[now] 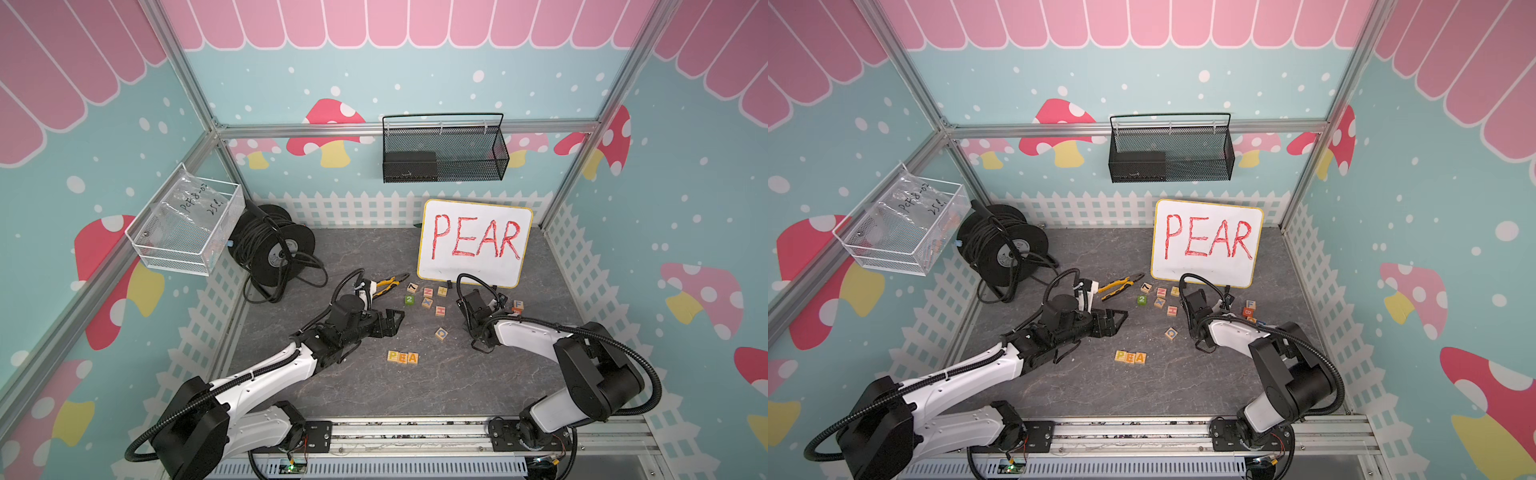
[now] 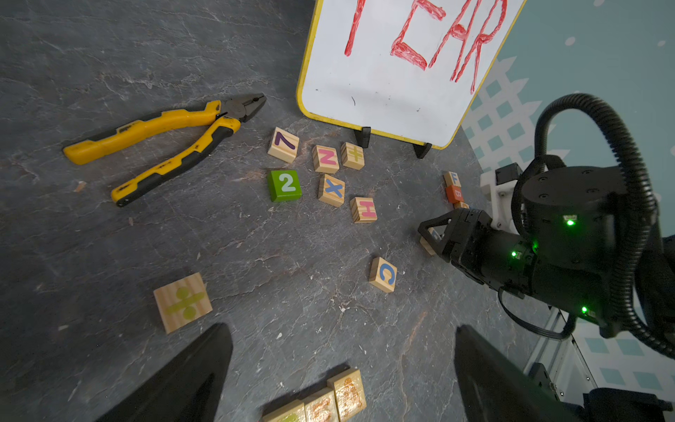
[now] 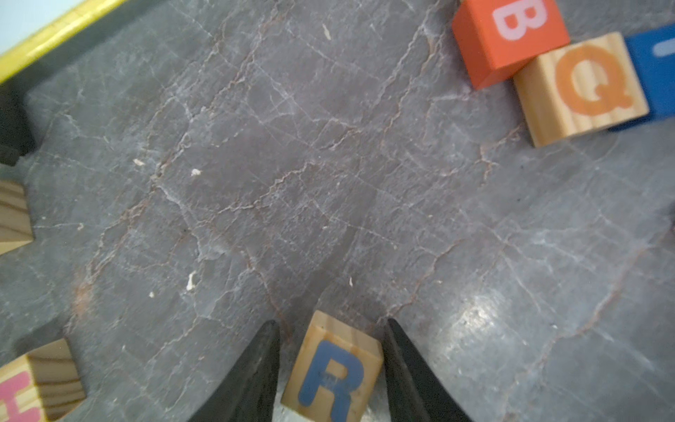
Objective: Spell the uppercase word “pear” with letter blocks
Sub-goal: Pick up the letter block from the center of the board, then place the letter block at the center of the board.
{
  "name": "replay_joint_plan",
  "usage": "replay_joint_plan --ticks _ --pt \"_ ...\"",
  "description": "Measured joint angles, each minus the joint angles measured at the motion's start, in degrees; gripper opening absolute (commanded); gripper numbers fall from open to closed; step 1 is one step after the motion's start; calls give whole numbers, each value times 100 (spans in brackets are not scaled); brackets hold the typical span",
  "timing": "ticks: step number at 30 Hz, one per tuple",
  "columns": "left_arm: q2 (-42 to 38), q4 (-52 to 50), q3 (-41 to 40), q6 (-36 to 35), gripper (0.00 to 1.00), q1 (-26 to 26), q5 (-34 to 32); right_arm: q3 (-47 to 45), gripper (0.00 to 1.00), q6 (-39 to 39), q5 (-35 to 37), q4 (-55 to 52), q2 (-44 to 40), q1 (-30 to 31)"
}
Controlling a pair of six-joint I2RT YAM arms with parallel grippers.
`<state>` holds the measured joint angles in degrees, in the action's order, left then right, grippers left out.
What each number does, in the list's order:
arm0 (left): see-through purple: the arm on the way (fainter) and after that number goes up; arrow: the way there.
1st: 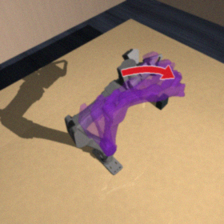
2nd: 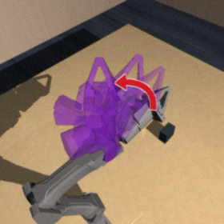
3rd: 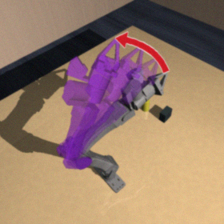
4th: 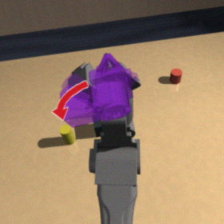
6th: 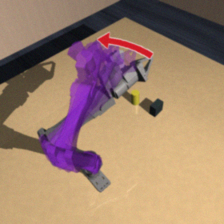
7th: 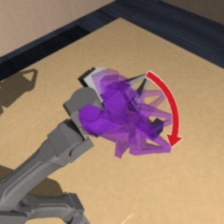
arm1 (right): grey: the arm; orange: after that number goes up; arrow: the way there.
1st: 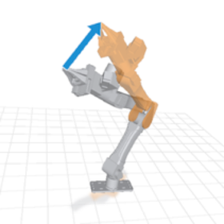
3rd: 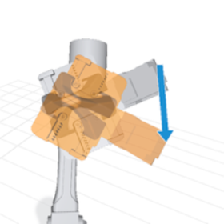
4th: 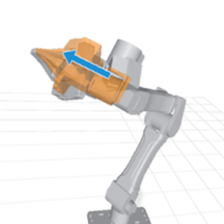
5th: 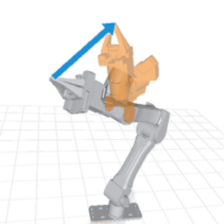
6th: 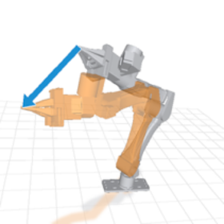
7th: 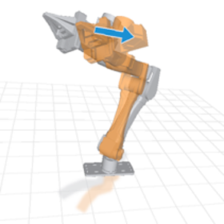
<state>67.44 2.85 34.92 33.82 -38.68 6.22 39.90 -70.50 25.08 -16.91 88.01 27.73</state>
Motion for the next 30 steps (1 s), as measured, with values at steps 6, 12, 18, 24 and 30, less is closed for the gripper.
replay_joint_plan --ticks 6,12,18,24,30 --pt "74 0 0 0 97 11 2 0 32 31 -15 0 0 0" --pt "98 2 0 2 97 39 9 0 27 162 -57 -35 -208 2" --pt "98 7 2 22 97 46 92 2 25 463 -133 -72 -826 4" --pt "76 0 2 48 97 46 114 140 25 780 -205 -374 -1137 501" --pt "-195 -90 0 74 97 48 81 367 25 721 -205 -756 -1117 1641"
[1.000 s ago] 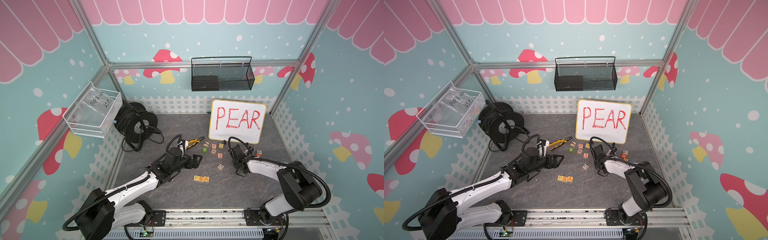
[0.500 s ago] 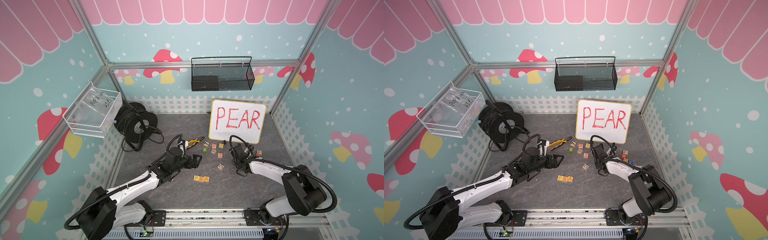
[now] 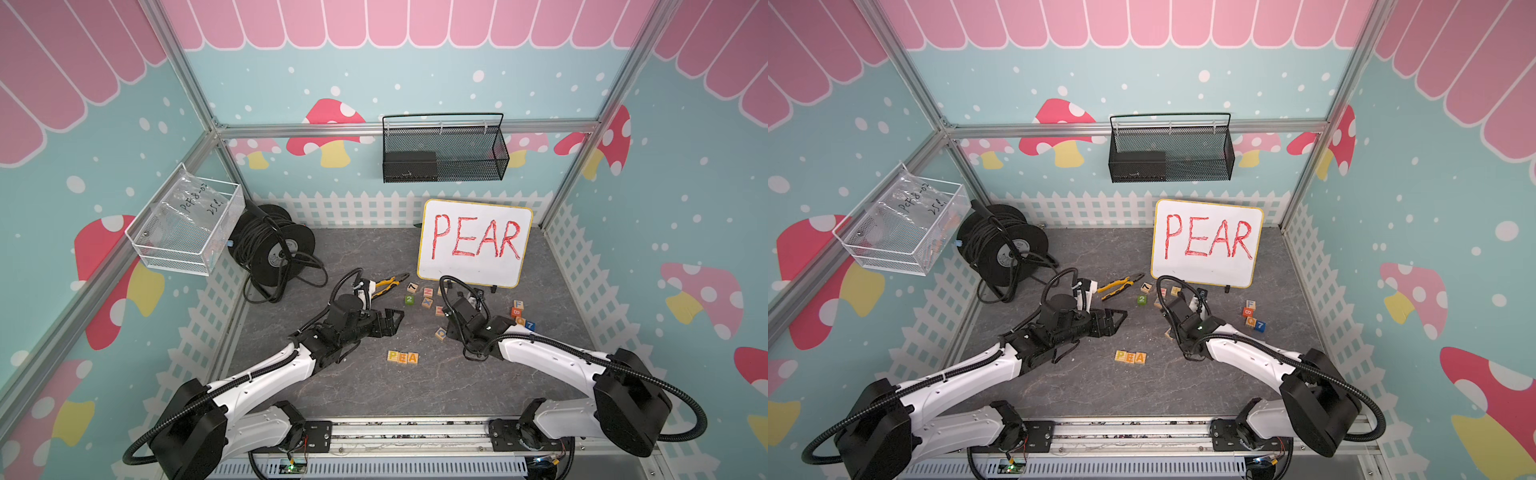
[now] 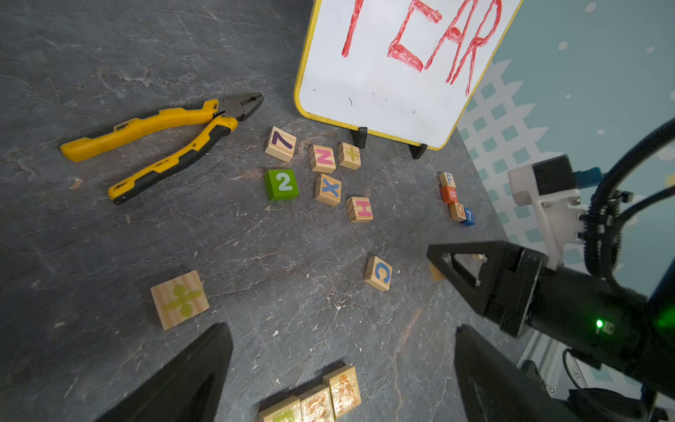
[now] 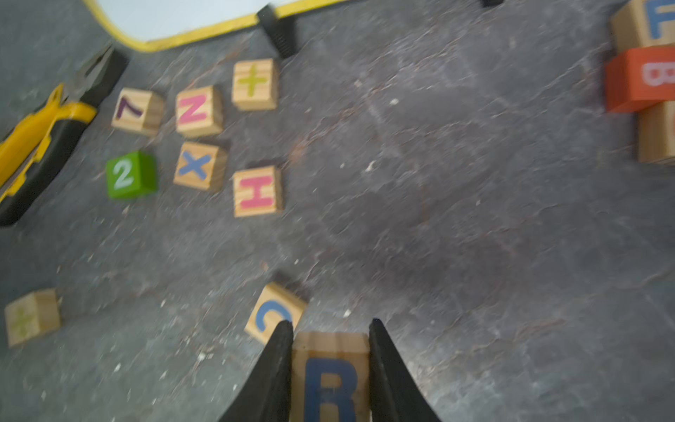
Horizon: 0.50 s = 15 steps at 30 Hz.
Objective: Spell the uppercase word “pear” with letter blocks
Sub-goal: Place the letter block at the center of the board.
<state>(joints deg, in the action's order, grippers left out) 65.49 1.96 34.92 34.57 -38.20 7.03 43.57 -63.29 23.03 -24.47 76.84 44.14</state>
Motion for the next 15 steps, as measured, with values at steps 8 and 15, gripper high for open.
replay_joint_plan --ticks 8,15 --pt "-662 -601 -2 111 97 0 -431 223 25 -365 -13 -258 455 1110" --pt "-1185 -940 -114 190 97 4 -678 236 26 -636 -131 -146 809 1602"
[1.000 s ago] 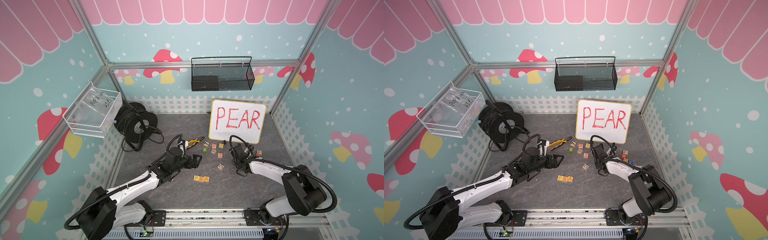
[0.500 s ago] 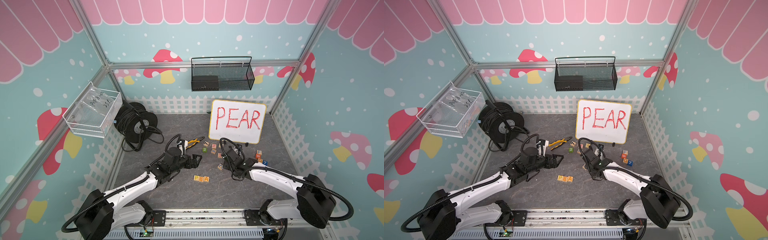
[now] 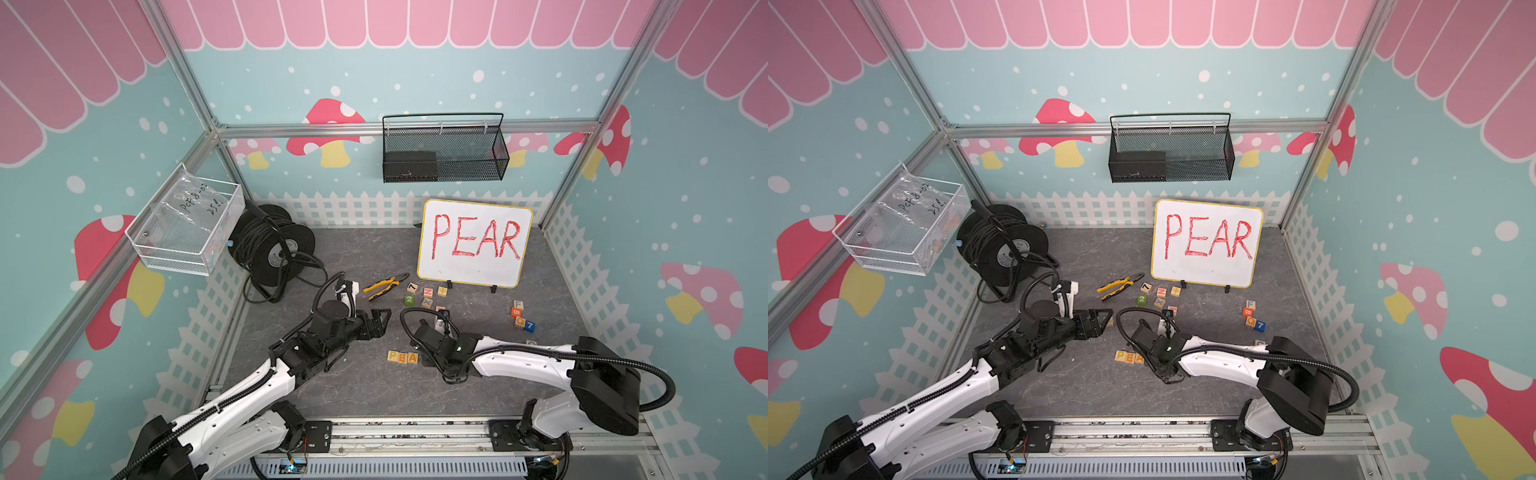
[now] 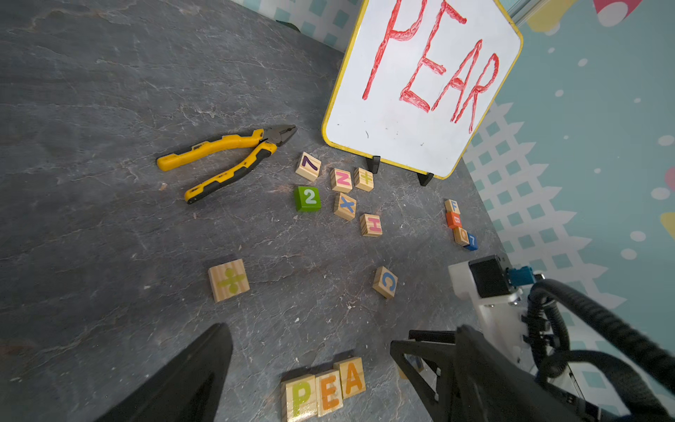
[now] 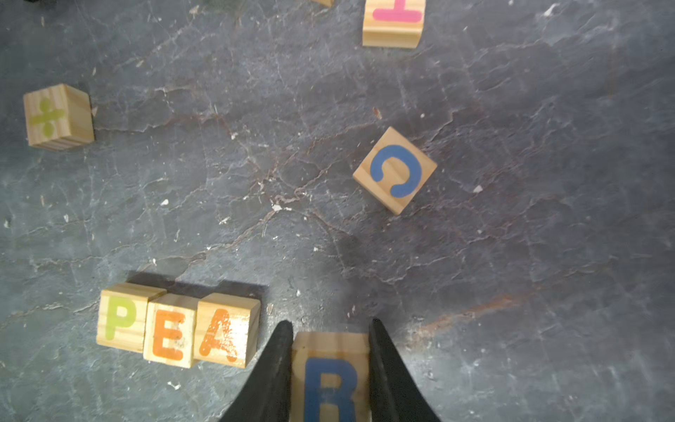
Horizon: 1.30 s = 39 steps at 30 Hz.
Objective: Spell the uppercase word “pear” with letter blocks
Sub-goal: Place the letter block at the center of the board.
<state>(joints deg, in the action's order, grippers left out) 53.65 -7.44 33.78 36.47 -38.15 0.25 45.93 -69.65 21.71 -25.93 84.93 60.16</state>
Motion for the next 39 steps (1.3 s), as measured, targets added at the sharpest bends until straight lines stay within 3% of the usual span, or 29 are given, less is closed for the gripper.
replay_joint_plan --ticks 20,39 --pt "-328 -393 0 -28 97 15 -313 -4 28 42 -188 581 529 39" --pt "-286 -396 0 -28 97 15 -319 -4 41 11 -219 671 564 39"
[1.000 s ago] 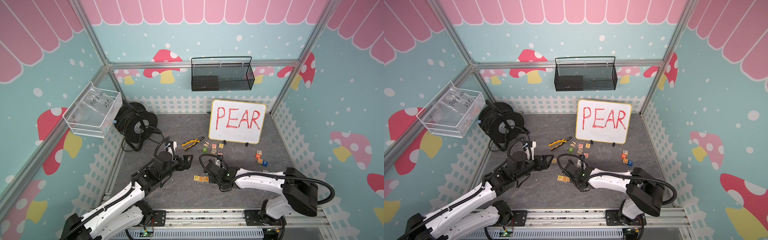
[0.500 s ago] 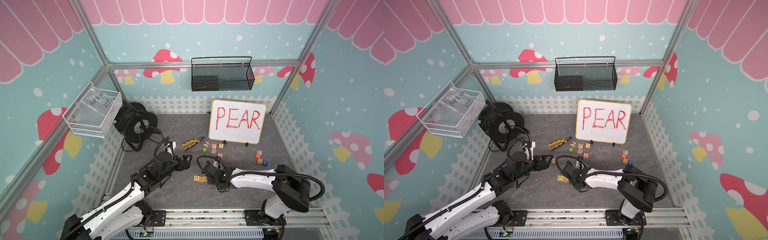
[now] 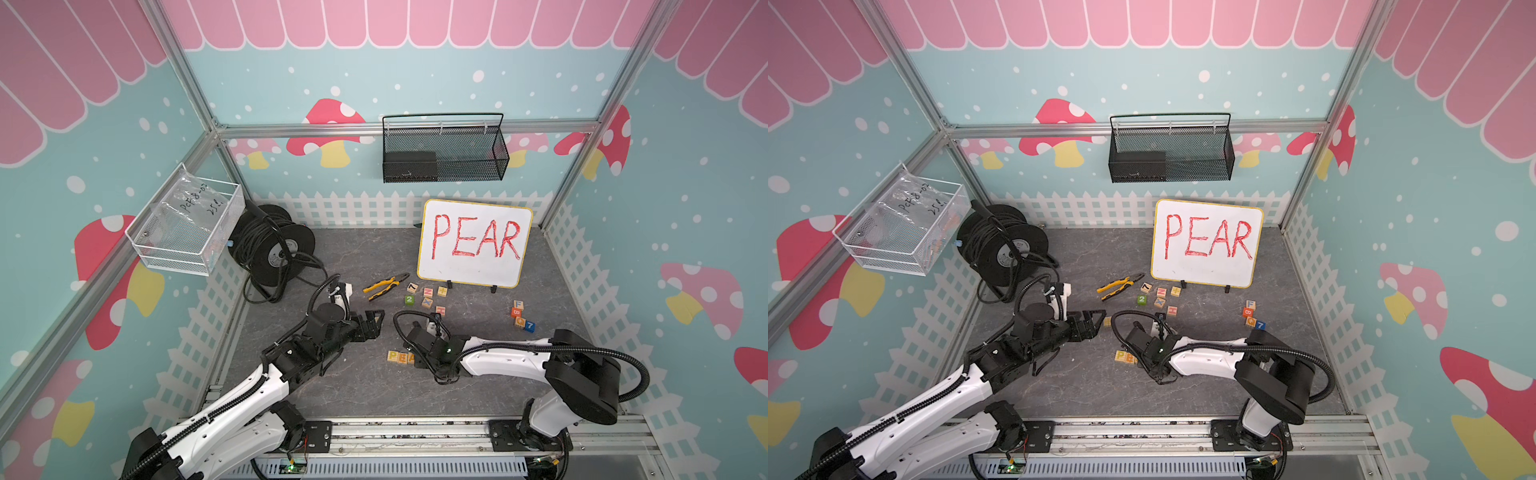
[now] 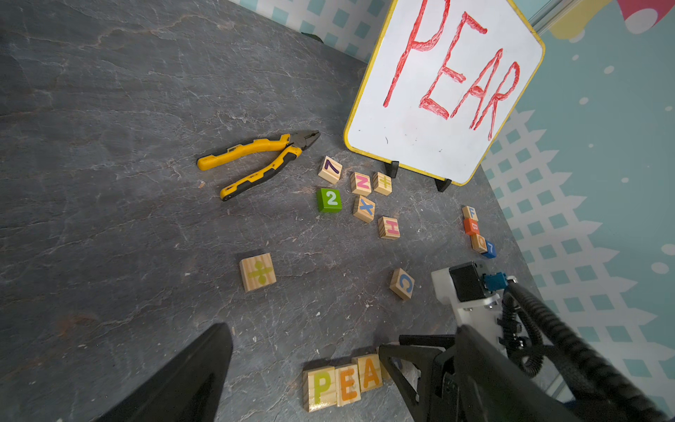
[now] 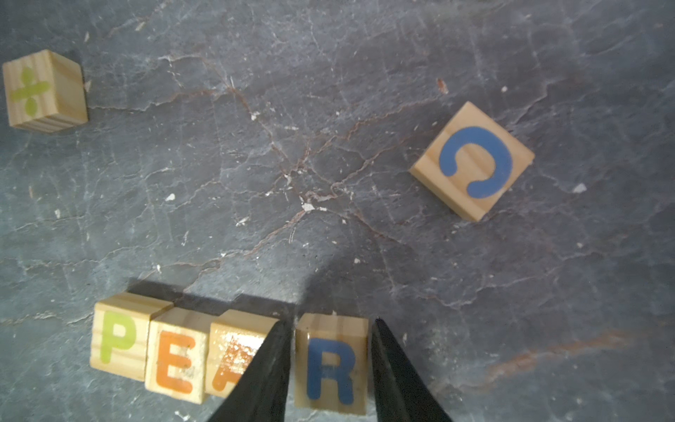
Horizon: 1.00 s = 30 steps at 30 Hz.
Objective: Spell the uppercase word “pear” with letter blocks
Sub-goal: Place the letter block at the center of the board, then adjust the letter block at the center of the board.
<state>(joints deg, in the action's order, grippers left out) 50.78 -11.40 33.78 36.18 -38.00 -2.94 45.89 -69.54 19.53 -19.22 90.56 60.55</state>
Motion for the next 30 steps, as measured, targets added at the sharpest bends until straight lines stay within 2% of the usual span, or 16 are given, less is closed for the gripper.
replay_joint_plan --ticks 11,21,30 --pt "2 2 0 2 97 0 -7 -2 55 -92 203 -140 -321 0" --pt "153 4 0 0 97 0 -4 -520 56 -210 654 -745 -1200 -146" --pt "348 9 0 0 97 0 15 -811 56 -164 570 -804 -1187 -175"
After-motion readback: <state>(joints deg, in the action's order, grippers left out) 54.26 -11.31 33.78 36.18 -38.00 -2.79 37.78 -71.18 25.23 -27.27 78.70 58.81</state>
